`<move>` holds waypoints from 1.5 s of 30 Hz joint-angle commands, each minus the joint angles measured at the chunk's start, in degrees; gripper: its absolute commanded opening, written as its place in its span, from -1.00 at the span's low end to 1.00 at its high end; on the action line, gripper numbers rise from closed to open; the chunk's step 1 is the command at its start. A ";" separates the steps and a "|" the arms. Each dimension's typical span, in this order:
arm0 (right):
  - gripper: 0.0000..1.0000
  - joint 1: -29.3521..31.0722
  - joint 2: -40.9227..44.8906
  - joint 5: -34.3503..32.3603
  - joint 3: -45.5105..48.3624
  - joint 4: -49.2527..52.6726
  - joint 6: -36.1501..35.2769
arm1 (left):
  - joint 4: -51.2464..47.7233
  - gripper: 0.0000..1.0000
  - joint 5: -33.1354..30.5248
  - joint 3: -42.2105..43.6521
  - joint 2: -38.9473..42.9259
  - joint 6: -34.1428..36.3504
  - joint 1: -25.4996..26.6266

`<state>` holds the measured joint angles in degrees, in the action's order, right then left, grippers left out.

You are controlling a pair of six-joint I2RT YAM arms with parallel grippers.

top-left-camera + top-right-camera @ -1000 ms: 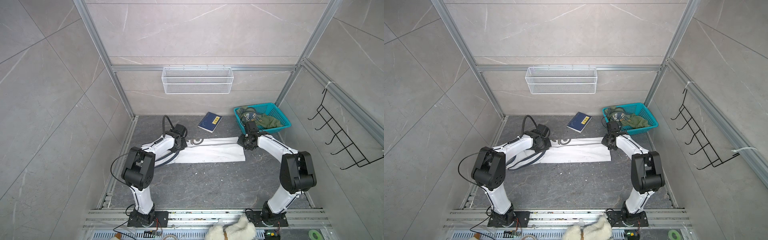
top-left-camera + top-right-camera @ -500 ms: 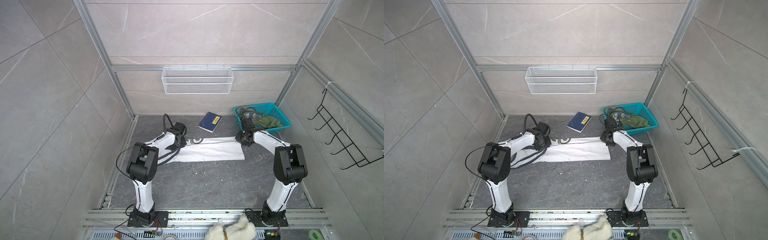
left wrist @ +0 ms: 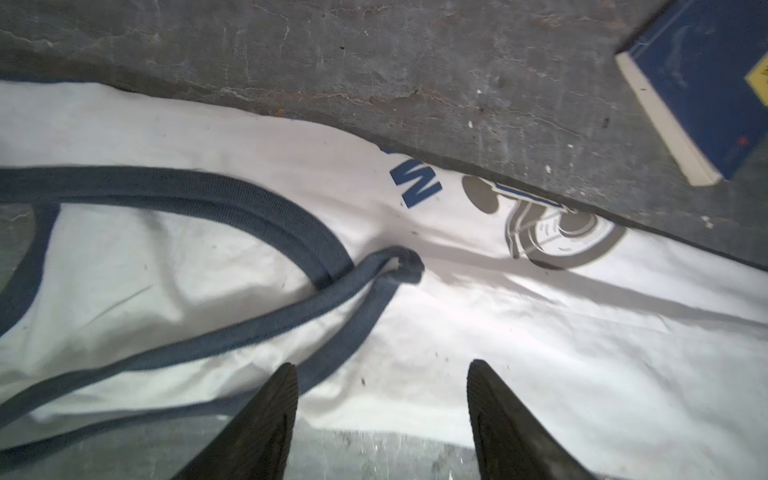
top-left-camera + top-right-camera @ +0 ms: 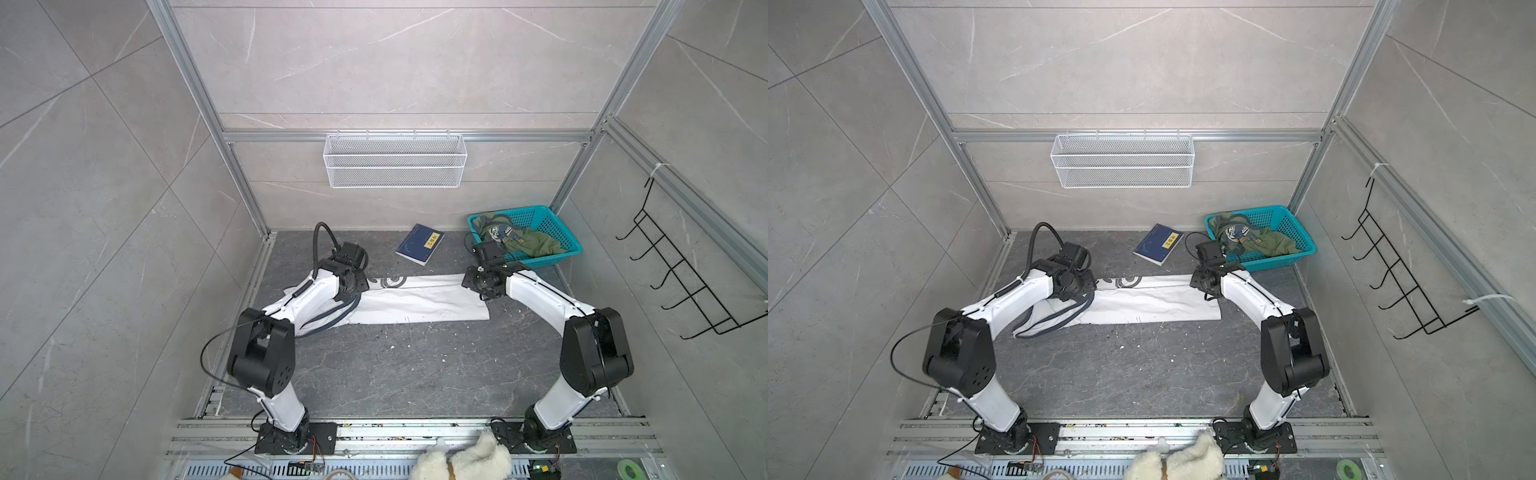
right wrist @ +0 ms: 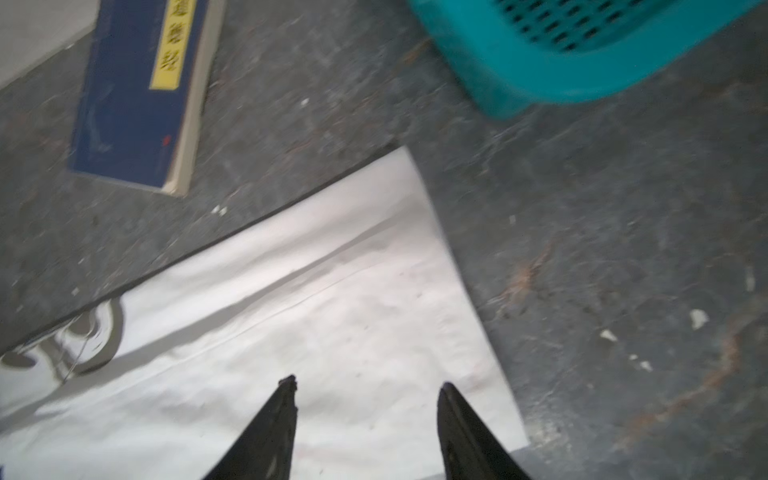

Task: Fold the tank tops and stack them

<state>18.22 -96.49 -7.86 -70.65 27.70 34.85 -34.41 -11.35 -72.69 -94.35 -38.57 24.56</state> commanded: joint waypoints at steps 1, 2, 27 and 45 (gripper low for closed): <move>0.13 3.13 1.52 1.76 3.05 -0.65 -1.51 | -0.89 0.35 -0.04 6.39 7.08 -0.73 1.39; 0.13 3.60 1.77 2.15 3.80 -1.31 -1.51 | -0.91 0.35 0.06 8.98 9.33 -0.80 1.38; 0.16 3.13 -0.91 4.52 5.55 -4.76 -1.77 | 13.13 0.34 17.91 33.46 18.40 -8.45 -41.43; 0.17 2.58 -6.50 3.40 3.17 -5.20 -2.41 | 16.60 -0.73 18.85 29.47 11.28 -10.00 -41.52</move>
<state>21.23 -101.10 -2.66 -65.69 22.39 33.17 -18.79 6.52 -40.69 -83.09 -47.27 -16.78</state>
